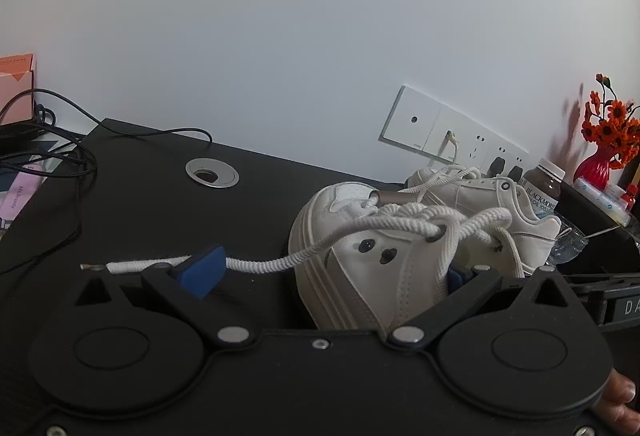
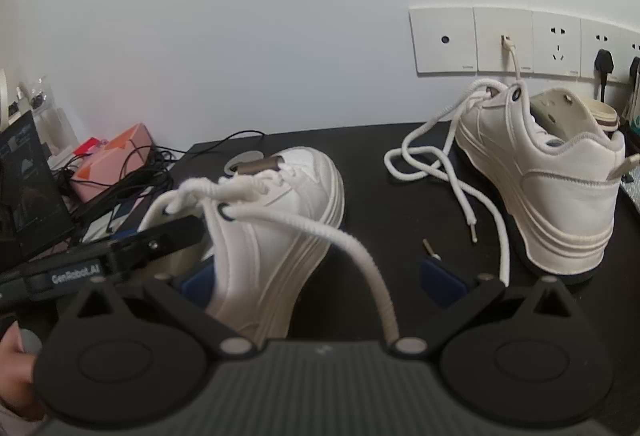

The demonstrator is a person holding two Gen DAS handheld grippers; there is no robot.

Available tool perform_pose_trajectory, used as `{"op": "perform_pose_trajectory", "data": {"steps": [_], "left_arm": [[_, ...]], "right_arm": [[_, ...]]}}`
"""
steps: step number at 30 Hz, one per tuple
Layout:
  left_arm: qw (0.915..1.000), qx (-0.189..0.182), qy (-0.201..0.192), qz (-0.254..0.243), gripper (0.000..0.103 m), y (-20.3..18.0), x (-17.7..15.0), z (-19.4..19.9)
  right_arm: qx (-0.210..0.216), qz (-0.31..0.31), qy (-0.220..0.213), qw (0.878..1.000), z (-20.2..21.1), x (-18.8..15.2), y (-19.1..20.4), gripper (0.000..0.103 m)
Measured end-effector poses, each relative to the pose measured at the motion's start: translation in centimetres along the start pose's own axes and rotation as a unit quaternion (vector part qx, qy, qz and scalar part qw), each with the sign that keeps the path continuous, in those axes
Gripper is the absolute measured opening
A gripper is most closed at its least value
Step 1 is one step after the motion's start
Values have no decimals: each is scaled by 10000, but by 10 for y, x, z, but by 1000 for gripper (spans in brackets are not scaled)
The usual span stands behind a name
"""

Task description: Lace up shoes with both hands

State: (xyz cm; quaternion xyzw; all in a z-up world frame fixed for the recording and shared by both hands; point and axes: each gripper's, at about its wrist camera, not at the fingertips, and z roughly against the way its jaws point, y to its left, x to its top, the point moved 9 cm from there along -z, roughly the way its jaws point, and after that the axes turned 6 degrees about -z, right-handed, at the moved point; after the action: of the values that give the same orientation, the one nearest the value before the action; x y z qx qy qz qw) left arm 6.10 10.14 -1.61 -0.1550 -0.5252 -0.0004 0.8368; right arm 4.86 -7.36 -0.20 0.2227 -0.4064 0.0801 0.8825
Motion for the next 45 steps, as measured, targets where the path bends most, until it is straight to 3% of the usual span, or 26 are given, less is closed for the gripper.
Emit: {"op": "perform_pose_trajectory", "data": {"steps": [14,30,33,39,42,45], "left_arm": [[9998,120,-12,-185,103,-4,2,2],[9991,53,-266,-339,103,-12,9,9],[9989,31,-313,-352,103,-13,9,11],[9979,21,-424,-494,103,-18,11,15],[9964,-10,-600,-598,103,-23,15,20],[9944,17,-769,-723,103,-26,18,24]], "right_arm": [[-8,25,-74,10000,3,1,2,102],[179,-219,-547,9981,14,8,0,102],[316,-304,-862,9953,21,10,-1,102],[720,-1293,-1451,9783,34,19,-27,102],[933,-2085,-1322,9645,29,21,-47,102],[917,-2473,-1077,9585,20,20,-59,103]]}}
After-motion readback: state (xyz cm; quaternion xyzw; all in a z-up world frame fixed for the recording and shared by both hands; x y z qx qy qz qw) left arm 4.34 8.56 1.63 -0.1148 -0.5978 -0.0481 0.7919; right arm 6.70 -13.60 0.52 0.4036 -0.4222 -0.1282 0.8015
